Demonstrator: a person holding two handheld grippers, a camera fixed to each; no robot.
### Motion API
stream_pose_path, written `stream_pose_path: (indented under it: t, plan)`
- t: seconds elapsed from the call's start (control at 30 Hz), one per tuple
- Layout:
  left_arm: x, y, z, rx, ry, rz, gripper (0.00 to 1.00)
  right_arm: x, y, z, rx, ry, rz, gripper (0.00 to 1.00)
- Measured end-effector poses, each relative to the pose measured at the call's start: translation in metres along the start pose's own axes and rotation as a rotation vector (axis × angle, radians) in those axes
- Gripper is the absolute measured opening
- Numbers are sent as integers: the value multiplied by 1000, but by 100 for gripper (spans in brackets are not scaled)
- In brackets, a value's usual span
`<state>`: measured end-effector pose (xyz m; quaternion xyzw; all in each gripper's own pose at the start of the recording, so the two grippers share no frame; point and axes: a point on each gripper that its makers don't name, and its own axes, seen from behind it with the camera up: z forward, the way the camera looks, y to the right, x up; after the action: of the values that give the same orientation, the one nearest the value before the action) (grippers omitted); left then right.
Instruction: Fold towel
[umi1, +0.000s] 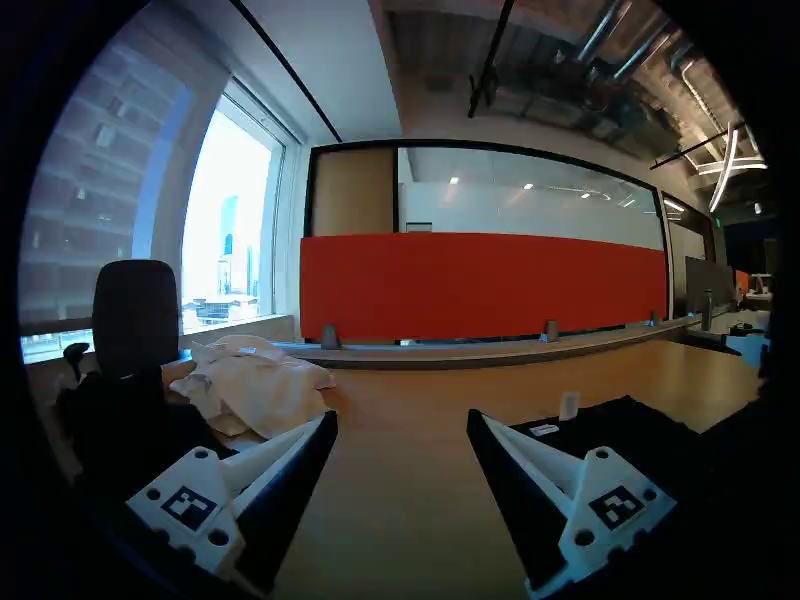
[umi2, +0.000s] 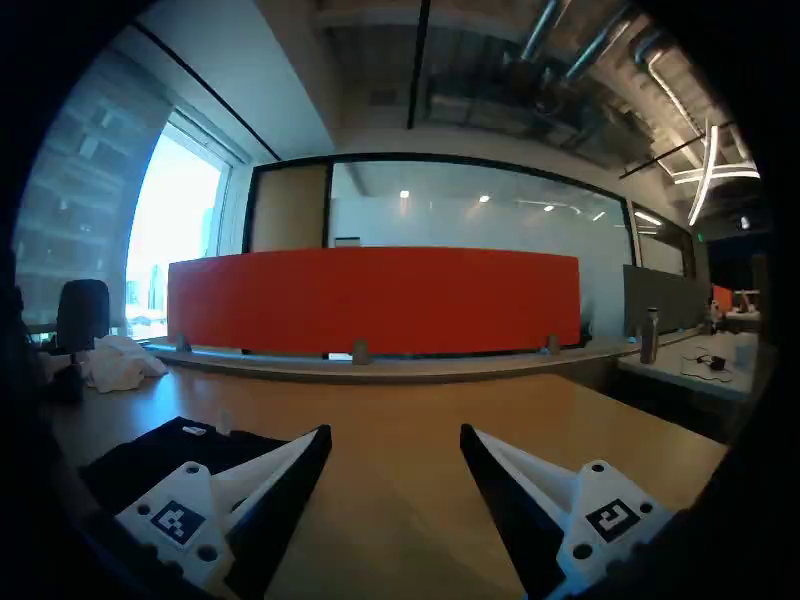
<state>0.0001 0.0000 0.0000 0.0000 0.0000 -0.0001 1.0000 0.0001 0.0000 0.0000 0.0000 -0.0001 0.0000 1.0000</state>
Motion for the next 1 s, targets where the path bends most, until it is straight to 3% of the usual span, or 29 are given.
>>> stream_pose_path:
  t: [0.77, 1.0]
  plan:
    - [-3, 3, 0, -6, -22, 9, 96, -1, 0, 2, -7, -23, -16, 99]
    - [25, 9, 2, -14, -21, 20, 96, 35, -5, 0, -11, -19, -36, 99]
